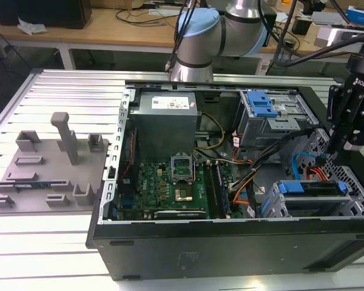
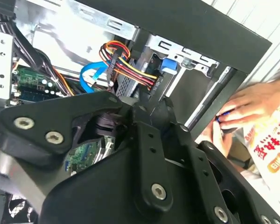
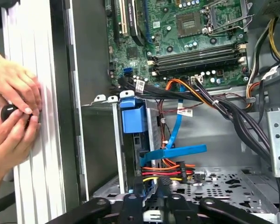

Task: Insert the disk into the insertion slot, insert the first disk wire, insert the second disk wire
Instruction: 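Insert the second disk wire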

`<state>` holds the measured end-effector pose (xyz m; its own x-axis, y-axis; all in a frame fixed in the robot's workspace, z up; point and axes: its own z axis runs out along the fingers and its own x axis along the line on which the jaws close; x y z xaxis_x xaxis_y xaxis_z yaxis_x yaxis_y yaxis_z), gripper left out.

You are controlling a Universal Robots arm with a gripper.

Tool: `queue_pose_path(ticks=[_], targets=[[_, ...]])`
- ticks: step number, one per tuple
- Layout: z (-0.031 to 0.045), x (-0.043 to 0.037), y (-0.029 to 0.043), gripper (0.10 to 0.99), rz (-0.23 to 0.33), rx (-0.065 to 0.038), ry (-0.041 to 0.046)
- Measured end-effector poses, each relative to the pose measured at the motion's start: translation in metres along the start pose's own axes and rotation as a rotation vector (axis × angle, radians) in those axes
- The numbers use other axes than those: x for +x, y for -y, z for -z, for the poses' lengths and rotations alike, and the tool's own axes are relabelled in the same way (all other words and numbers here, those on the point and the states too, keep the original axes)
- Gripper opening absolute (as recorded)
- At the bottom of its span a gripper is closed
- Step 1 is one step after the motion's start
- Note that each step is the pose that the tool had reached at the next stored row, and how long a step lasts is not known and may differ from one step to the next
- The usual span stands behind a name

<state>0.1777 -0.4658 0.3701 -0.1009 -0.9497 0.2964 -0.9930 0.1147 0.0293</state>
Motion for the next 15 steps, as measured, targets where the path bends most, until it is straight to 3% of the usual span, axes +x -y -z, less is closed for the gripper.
queue_pose_path(ticks=[1,5,7,11,15], targets=[[0.0001,-0.0001,0.0000,0.322,0.000,0.000,-0.0049],[0.0003,-0.0001,0.0001,0.322,0.000,0.001,-0.0096],[0.0004,-0.0004,0.0001,0.322,0.003,-0.011,-0.0192],[0.0009,-0.0016,0.0000,0.322,0.017,-0.068,-0.0462],[0.0007,-0.0013,-0.0052,0.322,0.017,-0.069,-0.0473]])
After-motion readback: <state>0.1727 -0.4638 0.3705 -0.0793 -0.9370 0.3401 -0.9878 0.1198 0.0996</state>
